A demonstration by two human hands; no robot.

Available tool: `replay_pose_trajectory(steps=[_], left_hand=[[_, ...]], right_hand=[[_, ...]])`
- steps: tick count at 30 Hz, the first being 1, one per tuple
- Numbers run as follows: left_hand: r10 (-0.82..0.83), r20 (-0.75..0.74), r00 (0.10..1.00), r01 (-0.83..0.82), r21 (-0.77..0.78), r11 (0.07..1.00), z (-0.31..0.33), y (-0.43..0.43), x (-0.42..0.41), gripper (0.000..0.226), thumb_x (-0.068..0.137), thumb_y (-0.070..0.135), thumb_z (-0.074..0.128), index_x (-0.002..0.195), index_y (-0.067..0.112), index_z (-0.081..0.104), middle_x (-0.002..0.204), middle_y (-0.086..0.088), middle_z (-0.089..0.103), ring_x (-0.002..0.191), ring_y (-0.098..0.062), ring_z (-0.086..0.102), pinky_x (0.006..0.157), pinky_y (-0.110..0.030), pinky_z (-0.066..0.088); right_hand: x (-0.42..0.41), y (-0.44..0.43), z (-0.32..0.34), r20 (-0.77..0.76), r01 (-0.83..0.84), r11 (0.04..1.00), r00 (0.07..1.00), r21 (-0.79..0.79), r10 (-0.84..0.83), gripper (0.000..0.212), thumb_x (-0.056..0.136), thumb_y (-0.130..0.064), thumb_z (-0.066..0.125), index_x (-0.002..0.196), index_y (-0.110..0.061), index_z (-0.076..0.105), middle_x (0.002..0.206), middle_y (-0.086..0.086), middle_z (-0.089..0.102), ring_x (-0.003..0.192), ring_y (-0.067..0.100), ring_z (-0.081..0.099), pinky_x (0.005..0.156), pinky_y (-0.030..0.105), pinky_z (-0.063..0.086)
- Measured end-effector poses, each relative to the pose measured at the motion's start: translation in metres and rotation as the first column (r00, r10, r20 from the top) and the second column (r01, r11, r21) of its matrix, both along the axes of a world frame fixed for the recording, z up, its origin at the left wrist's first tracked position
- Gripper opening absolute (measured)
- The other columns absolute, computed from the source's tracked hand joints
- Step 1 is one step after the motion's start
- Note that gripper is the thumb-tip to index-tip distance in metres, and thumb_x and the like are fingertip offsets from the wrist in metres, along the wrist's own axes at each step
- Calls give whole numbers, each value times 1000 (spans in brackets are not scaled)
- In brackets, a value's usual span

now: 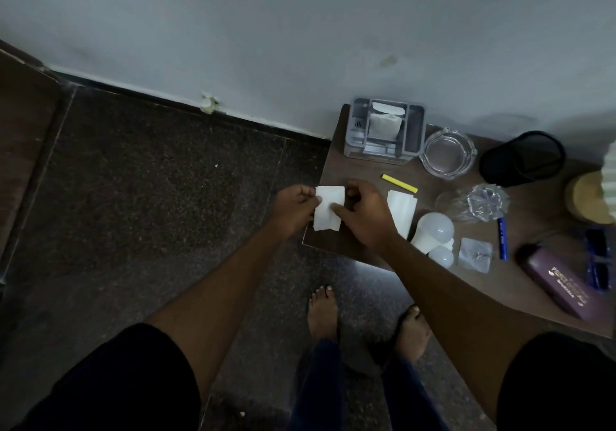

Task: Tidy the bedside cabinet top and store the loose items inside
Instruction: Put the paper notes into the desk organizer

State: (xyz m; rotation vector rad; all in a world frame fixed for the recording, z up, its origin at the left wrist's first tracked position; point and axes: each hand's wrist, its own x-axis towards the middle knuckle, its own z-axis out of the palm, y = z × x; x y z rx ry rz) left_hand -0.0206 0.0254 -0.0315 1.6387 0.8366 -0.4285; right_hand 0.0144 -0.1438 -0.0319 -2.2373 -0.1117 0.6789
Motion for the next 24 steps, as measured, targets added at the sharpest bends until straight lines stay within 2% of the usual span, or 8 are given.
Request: replay_pose_trajectory(steps=[3,5,7,10,12,15,19,24], left_hand=[[-21,34,999,22,-47,999,8,-5,2,7,94,6,66,92,13,64,101,-16,71,85,-21,70,63,-25,61],[-44,55,998,47,-65,997,13,-10,4,10,93,6,67,89,14,63,97,-14,71,81,-19,70,61,-25,60],[-64,83,994,69,-58,996,19,-15,9,12,93,6,67,88,16,63,93,-10,72,78,-17,70,59,-23,60],[-115,135,984,121,-34,992,30,-24,20,11,93,9,68,92,18,64,95,-4,72,80,-13,70,58,-18,57],[-132,166,977,139,-32,990,38,-33,30,7,94,10,67,100,13,65,102,-7,73,85,-14,71,62,-22,60],[-174,206,963,172,28,985,53,-49,50,15,94,12,67,108,6,66,109,-12,74,92,-19,70,74,-27,59],[-247,256,935,224,116,968,73,-68,80,19,93,12,67,110,4,67,107,-12,74,81,-11,66,66,-14,52],[-262,318,911,216,173,961,96,-90,113,23,92,3,66,115,-2,67,113,-19,71,101,-25,66,93,-34,53]], right_hand=[[5,-8,2,-123,41,994,992,104,-28,50,86,-31,78,130,-15,61,117,-6,66,103,12,63,76,8,49],[7,-15,3,-136,52,994,990,100,-39,33,88,-32,77,113,-10,71,109,3,75,96,18,69,79,27,58],[11,-21,7,-121,73,994,991,76,-63,32,89,-32,75,94,0,71,95,16,74,89,28,69,81,44,57],[18,-31,19,-123,146,980,984,134,-130,37,90,-25,74,76,6,59,78,23,64,73,23,61,76,48,53],[26,-39,30,-100,163,975,984,152,-149,42,89,-23,74,75,12,54,75,29,59,68,19,51,70,46,50],[40,-51,45,-44,139,983,990,119,-135,39,88,-25,75,77,9,58,78,28,65,64,20,54,66,39,50],[55,-65,64,50,124,988,990,89,-129,20,87,-27,74,84,-8,71,78,12,72,75,26,69,70,36,54],[75,-79,77,165,245,966,953,81,-255,23,86,-28,74,76,-9,67,69,4,67,60,10,60,58,33,50]])
